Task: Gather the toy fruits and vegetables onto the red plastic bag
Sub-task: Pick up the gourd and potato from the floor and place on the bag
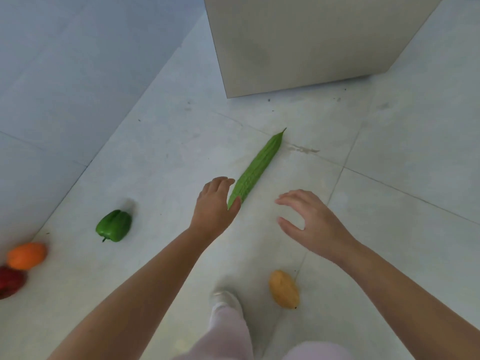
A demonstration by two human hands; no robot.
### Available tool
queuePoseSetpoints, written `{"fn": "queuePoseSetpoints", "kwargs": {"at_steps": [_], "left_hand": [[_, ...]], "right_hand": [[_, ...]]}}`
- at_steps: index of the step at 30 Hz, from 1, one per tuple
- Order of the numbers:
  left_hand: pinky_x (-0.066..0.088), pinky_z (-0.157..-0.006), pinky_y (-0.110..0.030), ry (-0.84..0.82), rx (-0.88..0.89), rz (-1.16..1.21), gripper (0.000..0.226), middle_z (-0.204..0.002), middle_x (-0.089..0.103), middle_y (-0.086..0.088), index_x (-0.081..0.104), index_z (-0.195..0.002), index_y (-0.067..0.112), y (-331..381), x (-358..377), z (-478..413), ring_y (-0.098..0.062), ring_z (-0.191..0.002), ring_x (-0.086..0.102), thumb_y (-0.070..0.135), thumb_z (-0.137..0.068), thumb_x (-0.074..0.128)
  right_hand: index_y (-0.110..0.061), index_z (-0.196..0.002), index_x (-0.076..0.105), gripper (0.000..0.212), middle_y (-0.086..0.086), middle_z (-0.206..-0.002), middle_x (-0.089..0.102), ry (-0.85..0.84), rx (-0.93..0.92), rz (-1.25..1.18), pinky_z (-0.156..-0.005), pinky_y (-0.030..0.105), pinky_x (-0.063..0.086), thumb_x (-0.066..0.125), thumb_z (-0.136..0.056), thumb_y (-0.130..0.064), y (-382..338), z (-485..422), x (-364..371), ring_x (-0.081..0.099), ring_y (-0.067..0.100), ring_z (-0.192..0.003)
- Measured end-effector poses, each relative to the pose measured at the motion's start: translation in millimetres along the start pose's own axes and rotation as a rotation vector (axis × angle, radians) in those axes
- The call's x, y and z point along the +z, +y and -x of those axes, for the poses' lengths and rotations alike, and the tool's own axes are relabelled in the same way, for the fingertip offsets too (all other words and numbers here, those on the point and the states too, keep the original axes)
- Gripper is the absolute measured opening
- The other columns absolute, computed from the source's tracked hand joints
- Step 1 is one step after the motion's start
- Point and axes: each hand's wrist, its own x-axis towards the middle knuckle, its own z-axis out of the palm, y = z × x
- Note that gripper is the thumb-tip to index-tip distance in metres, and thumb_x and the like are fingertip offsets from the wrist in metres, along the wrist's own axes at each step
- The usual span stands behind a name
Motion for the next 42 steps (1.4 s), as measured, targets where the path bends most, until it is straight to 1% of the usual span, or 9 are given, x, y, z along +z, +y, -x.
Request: {"fn": "queuePoseSetpoints", "kwargs": {"at_steps": [5,9,12,19,25,29,37,39,42], "left_hand": [[0.036,-0.096,-0.035,-0.017,-0.015,0.023,0.046,-0.131,0.049,-0.007,0.047,-0.128,0.011,-38.6,53.9,-28.4,-0.025,-0.120,0.043,0.025,-0.086,0.060],[0.037,-0.097,-0.036,-0.060,-0.034,0.034,0.050,-0.131,0.047,-0.009,0.045,-0.130,0.011,-57.7,87.1,-35.9,-0.026,-0.120,0.043,0.023,-0.084,0.062],[0.036,-0.096,-0.034,-0.079,-0.013,0.014,0.052,-0.133,0.045,-0.010,0.043,-0.131,0.011,-68.0,101.5,-39.9,-0.026,-0.121,0.042,0.023,-0.084,0.062],[0.037,-0.093,-0.032,-0.087,-0.111,0.061,0.058,-0.135,0.042,-0.010,0.038,-0.135,0.012,-80.0,126.0,-49.2,-0.025,-0.119,0.043,0.025,-0.084,0.063],[0.040,-0.089,-0.029,-0.100,-0.200,0.148,0.063,-0.135,0.039,-0.008,0.032,-0.139,0.015,-77.8,146.4,-44.0,-0.023,-0.118,0.044,0.026,-0.085,0.062],[0.044,-0.083,-0.031,-0.111,-0.230,0.159,0.063,-0.133,0.040,-0.009,0.029,-0.140,0.019,-76.0,153.4,-42.8,-0.025,-0.111,0.048,0.023,-0.085,0.060],[0.041,-0.066,-0.030,-0.093,-0.282,0.199,0.063,-0.127,0.041,-0.010,0.026,-0.139,0.023,-72.6,158.9,-47.2,-0.021,-0.090,0.048,0.019,-0.086,0.059],[0.040,-0.064,-0.030,-0.082,-0.303,0.218,0.062,-0.127,0.041,-0.011,0.026,-0.139,0.023,-70.2,160.0,-49.3,-0.021,-0.088,0.048,0.017,-0.086,0.058],[0.040,-0.065,-0.030,-0.066,-0.320,0.232,0.063,-0.126,0.041,-0.012,0.023,-0.140,0.021,-69.7,161.6,-51.3,-0.022,-0.091,0.048,0.016,-0.087,0.057]], "right_hand": [[-0.012,-0.110,0.062,0.048,0.007,-0.111,0.063,-0.057,-0.043,0.029,-0.097,0.015,0.023,0.047,-0.078,-0.045,59.5,-7.6,57.3,0.042,0.011,-0.109],[-0.014,-0.114,0.059,0.054,0.006,-0.116,0.061,-0.121,-0.003,0.033,-0.099,0.019,0.027,0.046,-0.077,-0.051,97.6,3.7,95.3,0.047,0.020,-0.116],[-0.016,-0.119,0.056,0.053,0.003,-0.121,0.057,-0.184,0.033,0.000,-0.100,0.022,0.028,0.052,-0.077,-0.048,113.4,14.4,114.1,0.042,0.017,-0.121],[-0.019,-0.125,0.050,0.052,-0.001,-0.128,0.049,-0.276,0.076,-0.079,-0.098,0.010,0.019,0.063,-0.080,-0.041,125.3,41.0,148.0,0.034,0.010,-0.124],[-0.025,-0.125,0.048,0.064,-0.004,-0.125,0.046,-0.368,0.166,-0.138,-0.100,0.018,0.028,0.059,-0.069,-0.053,134.4,63.8,168.2,0.037,0.010,-0.121],[-0.027,-0.127,0.045,0.066,-0.005,-0.126,0.042,-0.399,0.203,-0.161,-0.101,0.024,0.033,0.066,-0.069,-0.049,139.8,71.6,171.7,0.036,0.009,-0.120],[-0.025,-0.128,0.043,0.066,-0.008,-0.119,0.040,-0.453,0.219,-0.169,-0.096,0.022,0.035,0.070,-0.070,-0.044,140.6,75.1,179.2,0.035,0.007,-0.113],[-0.025,-0.127,0.044,0.066,-0.011,-0.113,0.037,-0.464,0.242,-0.190,-0.095,0.022,0.036,0.070,-0.070,-0.044,140.4,76.4,179.6,0.037,0.007,-0.110],[-0.026,-0.124,0.045,0.062,-0.009,-0.114,0.042,-0.490,0.272,-0.225,-0.093,0.023,0.037,0.070,-0.070,-0.042,140.1,77.5,180.1,0.041,0.009,-0.107]]}}
